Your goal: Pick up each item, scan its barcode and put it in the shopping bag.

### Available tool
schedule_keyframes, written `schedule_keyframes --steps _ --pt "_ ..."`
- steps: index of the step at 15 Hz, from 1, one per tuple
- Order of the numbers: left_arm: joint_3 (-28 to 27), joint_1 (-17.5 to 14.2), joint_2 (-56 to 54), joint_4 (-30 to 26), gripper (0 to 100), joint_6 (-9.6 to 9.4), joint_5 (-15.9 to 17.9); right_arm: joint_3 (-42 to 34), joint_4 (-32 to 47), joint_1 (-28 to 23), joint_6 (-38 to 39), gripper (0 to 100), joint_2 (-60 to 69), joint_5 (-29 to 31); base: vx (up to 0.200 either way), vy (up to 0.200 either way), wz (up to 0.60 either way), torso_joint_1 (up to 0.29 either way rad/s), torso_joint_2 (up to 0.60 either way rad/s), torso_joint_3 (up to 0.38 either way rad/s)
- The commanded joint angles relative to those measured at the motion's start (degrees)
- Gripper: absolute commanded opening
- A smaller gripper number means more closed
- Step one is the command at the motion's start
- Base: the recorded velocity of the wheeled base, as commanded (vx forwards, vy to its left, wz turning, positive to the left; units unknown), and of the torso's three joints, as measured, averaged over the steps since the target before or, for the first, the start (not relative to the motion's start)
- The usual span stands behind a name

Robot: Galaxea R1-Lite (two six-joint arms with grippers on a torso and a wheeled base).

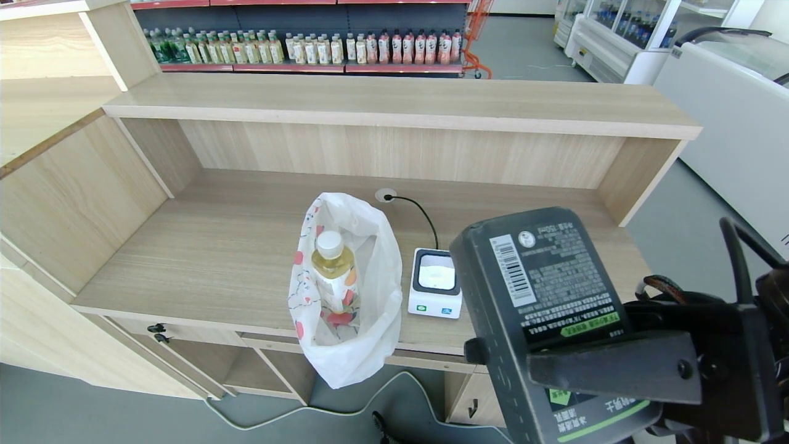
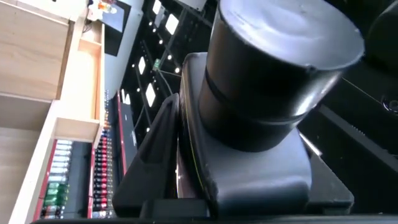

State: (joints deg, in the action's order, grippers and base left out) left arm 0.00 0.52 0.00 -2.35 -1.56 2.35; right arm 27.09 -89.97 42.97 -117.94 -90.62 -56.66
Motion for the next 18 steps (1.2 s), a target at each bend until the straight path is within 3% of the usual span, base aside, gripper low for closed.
schedule_keyframes --steps 1,5,6,7,8,9,10,11,12,13,14,15,17,18 --pt "0.0 0.0 0.1 0.0 100 -0.02 0.0 -0.1 0.0 0.2 0.0 0 0.3 0.1 0.000 0.000 0.00 0.000 0.00 0.000" --pt "0.0 0.0 0.1 0.0 100 -0.02 0.0 0.6 0.7 0.8 3.9 0 0.1 1.0 0.000 0.000 0.00 0.000 0.00 0.000" --pt "0.0 0.0 0.1 0.0 100 -0.02 0.0 1.8 5.6 -1.0 14.8 0 0.3 7.4 0.000 0.000 0.00 0.000 0.00 0.000" --pt "0.0 0.0 0.1 0.0 100 -0.02 0.0 1.1 9.5 -2.8 19.9 0 0.9 12.3 0.000 0.000 0.00 0.000 0.00 0.000" --pt "0.0 0.0 0.1 0.0 100 -0.02 0.0 -0.7 21.5 -7.9 35.6 0 4.3 21.5 0.000 0.000 0.00 0.000 0.00 0.000" --pt "0.0 0.0 0.1 0.0 100 -0.02 0.0 -0.5 26.2 -14.5 43.9 0 7.6 23.9 0.000 0.000 0.00 0.000 0.00 0.000" --pt "0.0 0.0 0.1 0.0 100 -0.02 0.0 -1.2 27.4 -26.5 49.7 0 9.1 23.3 0.000 0.000 0.00 0.000 0.00 0.000" --pt "0.0 0.0 0.1 0.0 100 -0.02 0.0 -2.4 30.5 -37.0 54.7 0 9.3 18.8 0.000 0.000 0.00 0.000 0.00 0.000" --pt "0.0 0.0 0.1 0.0 100 -0.02 0.0 -1.6 41.2 -45.1 58.8 0 10.4 14.0 0.000 0.000 0.00 0.000 0.00 0.000" --pt "0.0 0.0 0.1 0.0 100 -0.02 0.0 0.0 50.1 -49.7 62.1 0 12.4 11.1 0.000 0.000 0.00 0.000 0.00 0.000" --pt "0.0 0.0 0.1 0.0 100 -0.02 0.0 0.5 53.3 -52.4 65.3 0 13.2 9.9 0.000 0.000 0.00 0.000 0.00 0.000" --pt "0.0 0.0 0.1 0.0 100 -0.02 0.0 1.0 55.7 -55.6 79.3 0 15.5 7.4 0.000 0.000 0.00 0.000 0.00 0.000" --pt "0.0 0.0 0.1 0.0 100 -0.02 0.0 3.0 55.2 -53.7 102.2 0 18.3 9.7 0.000 0.000 0.00 0.000 0.00 0.000" --pt "0.0 0.0 0.1 0.0 100 -0.02 0.0 5.2 55.2 -50.9 112.9 0 18.8 13.8 0.000 0.000 0.00 0.000 0.00 0.000"
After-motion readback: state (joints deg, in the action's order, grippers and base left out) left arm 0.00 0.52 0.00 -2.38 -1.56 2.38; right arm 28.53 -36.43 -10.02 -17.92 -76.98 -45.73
